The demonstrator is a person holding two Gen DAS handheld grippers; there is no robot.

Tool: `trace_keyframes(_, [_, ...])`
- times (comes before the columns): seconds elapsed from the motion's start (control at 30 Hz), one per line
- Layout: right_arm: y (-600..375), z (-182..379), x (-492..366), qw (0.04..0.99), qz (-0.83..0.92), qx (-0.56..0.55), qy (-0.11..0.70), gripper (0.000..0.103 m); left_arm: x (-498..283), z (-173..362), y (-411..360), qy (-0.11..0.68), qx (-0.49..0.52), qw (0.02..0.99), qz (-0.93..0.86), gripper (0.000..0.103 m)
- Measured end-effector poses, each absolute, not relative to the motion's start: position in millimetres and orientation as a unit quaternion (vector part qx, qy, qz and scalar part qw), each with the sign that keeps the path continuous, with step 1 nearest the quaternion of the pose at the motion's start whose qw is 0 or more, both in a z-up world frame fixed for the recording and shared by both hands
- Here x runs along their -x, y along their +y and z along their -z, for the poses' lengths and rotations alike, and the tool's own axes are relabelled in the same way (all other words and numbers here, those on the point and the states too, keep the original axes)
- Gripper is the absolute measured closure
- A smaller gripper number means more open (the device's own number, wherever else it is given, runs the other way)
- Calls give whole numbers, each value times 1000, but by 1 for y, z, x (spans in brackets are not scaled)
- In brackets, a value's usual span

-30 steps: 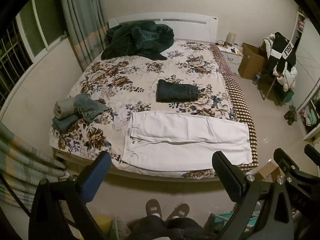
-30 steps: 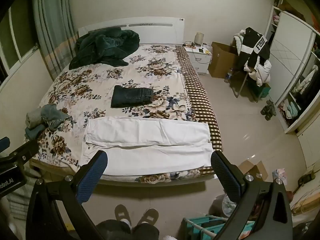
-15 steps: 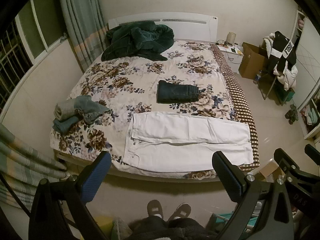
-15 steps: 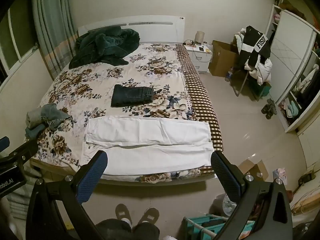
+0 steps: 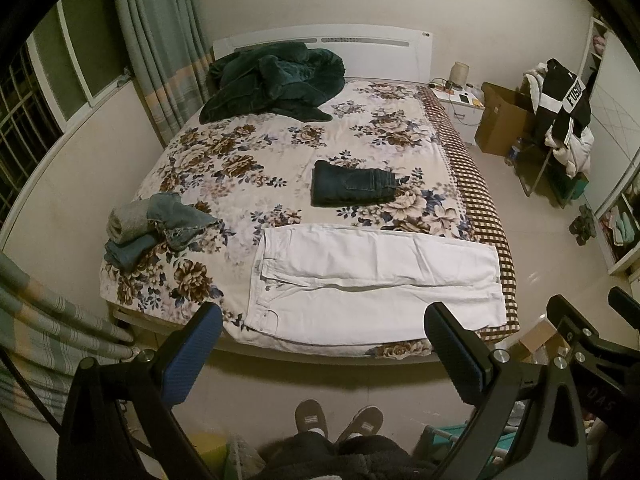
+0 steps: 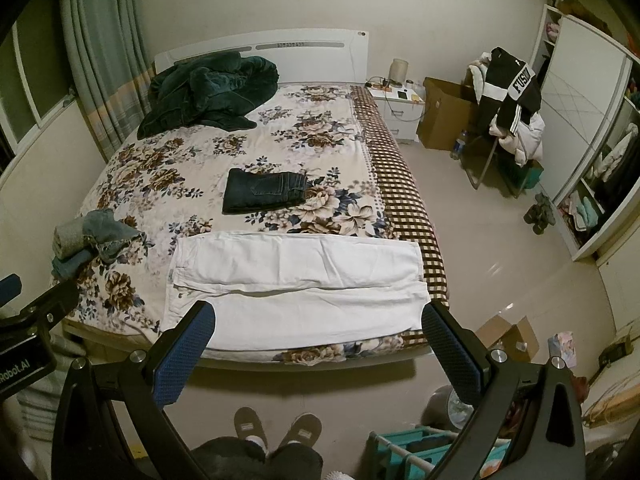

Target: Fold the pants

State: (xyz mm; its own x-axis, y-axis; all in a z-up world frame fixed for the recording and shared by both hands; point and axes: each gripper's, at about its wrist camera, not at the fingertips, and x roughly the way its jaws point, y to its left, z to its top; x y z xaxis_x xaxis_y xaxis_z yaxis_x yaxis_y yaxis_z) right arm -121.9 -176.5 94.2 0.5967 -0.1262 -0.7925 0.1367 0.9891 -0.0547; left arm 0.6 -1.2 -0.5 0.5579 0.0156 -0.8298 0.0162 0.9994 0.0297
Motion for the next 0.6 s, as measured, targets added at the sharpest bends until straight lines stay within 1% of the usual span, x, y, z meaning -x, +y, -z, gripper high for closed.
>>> trace_keyframes(0.6, [-176, -94, 118, 893, 72, -9, 445, 0, -6, -4, 2, 471, -16, 882, 0, 0])
